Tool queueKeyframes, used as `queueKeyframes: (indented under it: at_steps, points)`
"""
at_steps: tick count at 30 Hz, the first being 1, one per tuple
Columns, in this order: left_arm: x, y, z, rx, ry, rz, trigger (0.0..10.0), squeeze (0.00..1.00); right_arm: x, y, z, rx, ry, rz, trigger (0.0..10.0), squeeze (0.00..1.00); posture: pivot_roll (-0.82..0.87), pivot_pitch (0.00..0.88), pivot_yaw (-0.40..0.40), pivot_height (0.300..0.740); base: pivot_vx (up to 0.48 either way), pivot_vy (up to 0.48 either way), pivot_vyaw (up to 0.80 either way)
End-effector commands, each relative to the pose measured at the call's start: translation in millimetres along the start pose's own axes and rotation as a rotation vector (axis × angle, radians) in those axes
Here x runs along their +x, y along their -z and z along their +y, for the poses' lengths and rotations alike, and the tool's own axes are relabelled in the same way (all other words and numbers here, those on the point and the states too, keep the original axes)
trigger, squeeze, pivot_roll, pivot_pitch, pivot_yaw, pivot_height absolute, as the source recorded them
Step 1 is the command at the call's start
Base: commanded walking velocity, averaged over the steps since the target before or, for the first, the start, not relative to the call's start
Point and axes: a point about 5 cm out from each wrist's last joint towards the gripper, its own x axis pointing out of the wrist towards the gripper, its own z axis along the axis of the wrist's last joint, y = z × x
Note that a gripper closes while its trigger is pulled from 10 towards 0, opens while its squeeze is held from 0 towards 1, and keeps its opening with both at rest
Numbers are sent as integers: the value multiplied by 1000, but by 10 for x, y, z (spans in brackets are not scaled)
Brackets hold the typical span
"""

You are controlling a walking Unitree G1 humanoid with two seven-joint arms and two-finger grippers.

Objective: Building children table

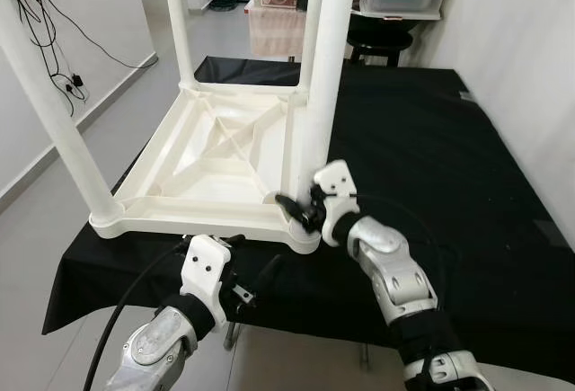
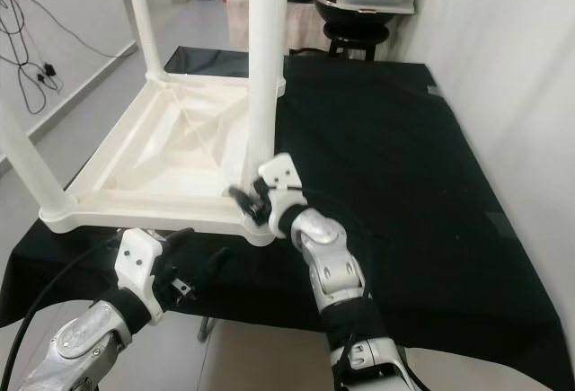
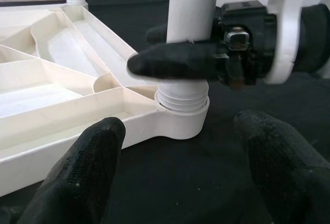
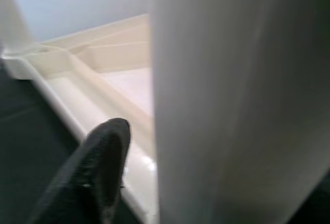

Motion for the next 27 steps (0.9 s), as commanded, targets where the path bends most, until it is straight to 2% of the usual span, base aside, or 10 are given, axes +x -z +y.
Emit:
queueKeyframes:
  at_steps: [1, 2, 3, 4, 5, 17, 18, 20, 21, 27]
  points:
    - [-4, 31, 6, -4, -6, 11, 10000, 0, 43, -178, 80, -21, -136, -65, 10000, 1000, 6, 66, -42, 740, 0, 0, 0]
    - [-2, 30, 4, -4, -5, 11, 10000, 0, 40, -229, 98, -35, -187, -84, 10000, 1000, 7, 66, -42, 740, 0, 0, 0]
    - [-1, 31, 1, -5, -3, 11, 10000, 0, 33, -285, 108, -59, -274, -98, 10000, 314, 11, 66, -43, 740, 0, 0, 0]
    - [-1, 31, 1, -5, -3, 11, 10000, 0, 33, -285, 108, -59, -274, -98, 10000, 314, 11, 66, -43, 740, 0, 0, 0]
    - [-1, 31, -1, -5, -2, 11, 10000, 0, 25, -332, 107, -85, -355, -109, 10000, 0, 11, 66, -44, 740, 0, 0, 0]
    - [-14, 27, -29, -9, -5, 11, 10000, 0, 101, -428, -49, -89, -667, -38, 10000, 0, 34, 78, -54, 740, 0, 0, 0]
    - [-15, 27, -31, -9, -5, 12, 10000, 0, 109, -415, -61, -78, -671, -27, 4549, 0, 34, 78, -54, 740, 0, 0, 0]
    - [-16, 28, -31, -9, -5, 12, 10000, 0, 113, -406, -73, -70, -676, -22, 4549, 0, 34, 78, -54, 740, 0, 0, 0]
    - [-16, 29, -32, -9, -5, 13, 10000, 0, 111, -399, -86, -60, -681, -20, 0, 0, 34, 78, -54, 740, 0, 0, 0]
    - [-17, 27, -30, -9, -7, 12, 10000, 0, 80, -381, -143, -57, -691, -21, 0, 0, 28, 81, -53, 740, 0, 0, 0]
